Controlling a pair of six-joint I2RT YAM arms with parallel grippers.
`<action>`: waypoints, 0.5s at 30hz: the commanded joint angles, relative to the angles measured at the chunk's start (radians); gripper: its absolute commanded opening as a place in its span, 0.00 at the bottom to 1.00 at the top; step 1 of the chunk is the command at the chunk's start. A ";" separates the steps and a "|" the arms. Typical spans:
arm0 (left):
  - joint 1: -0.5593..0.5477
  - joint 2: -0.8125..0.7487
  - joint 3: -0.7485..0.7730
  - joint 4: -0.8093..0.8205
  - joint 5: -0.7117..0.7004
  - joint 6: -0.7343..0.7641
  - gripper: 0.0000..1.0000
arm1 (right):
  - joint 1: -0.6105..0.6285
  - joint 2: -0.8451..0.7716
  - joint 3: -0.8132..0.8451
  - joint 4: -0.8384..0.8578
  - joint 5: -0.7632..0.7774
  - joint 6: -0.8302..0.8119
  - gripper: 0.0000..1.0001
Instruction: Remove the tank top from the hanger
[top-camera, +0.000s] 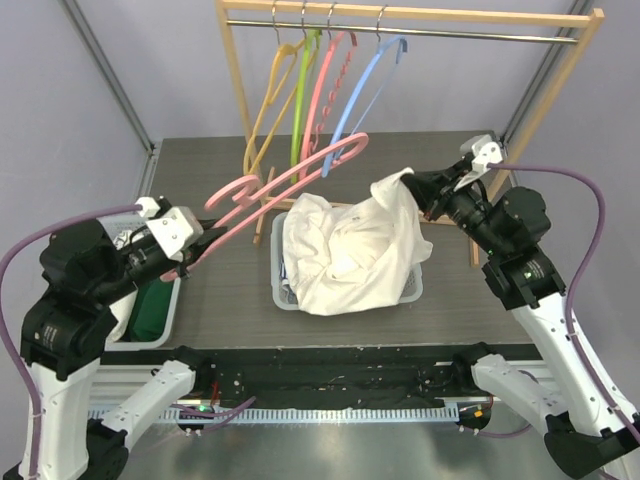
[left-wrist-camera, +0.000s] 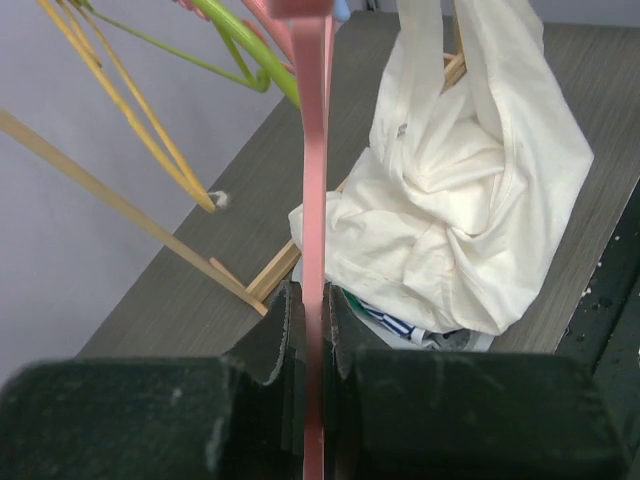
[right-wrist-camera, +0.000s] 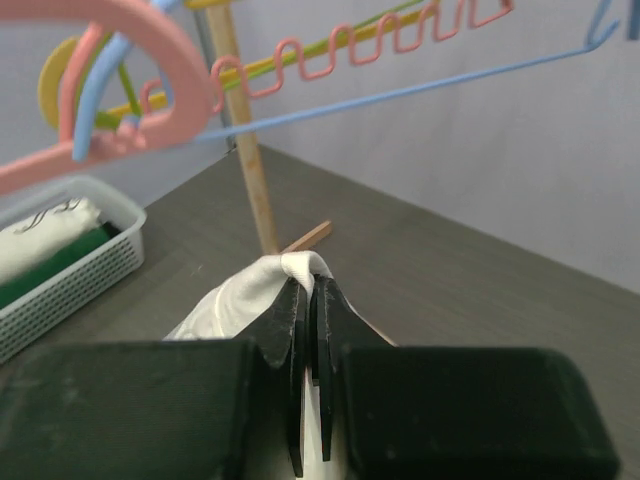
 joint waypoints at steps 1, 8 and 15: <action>0.014 -0.030 0.039 0.093 0.007 -0.134 0.00 | 0.019 -0.003 -0.051 -0.025 -0.180 0.053 0.01; 0.024 -0.019 0.047 0.191 -0.076 -0.254 0.00 | 0.158 0.058 0.020 -0.141 -0.165 -0.049 0.01; 0.042 -0.007 0.079 0.208 -0.115 -0.282 0.00 | 0.289 0.095 -0.035 -0.152 -0.134 -0.051 0.01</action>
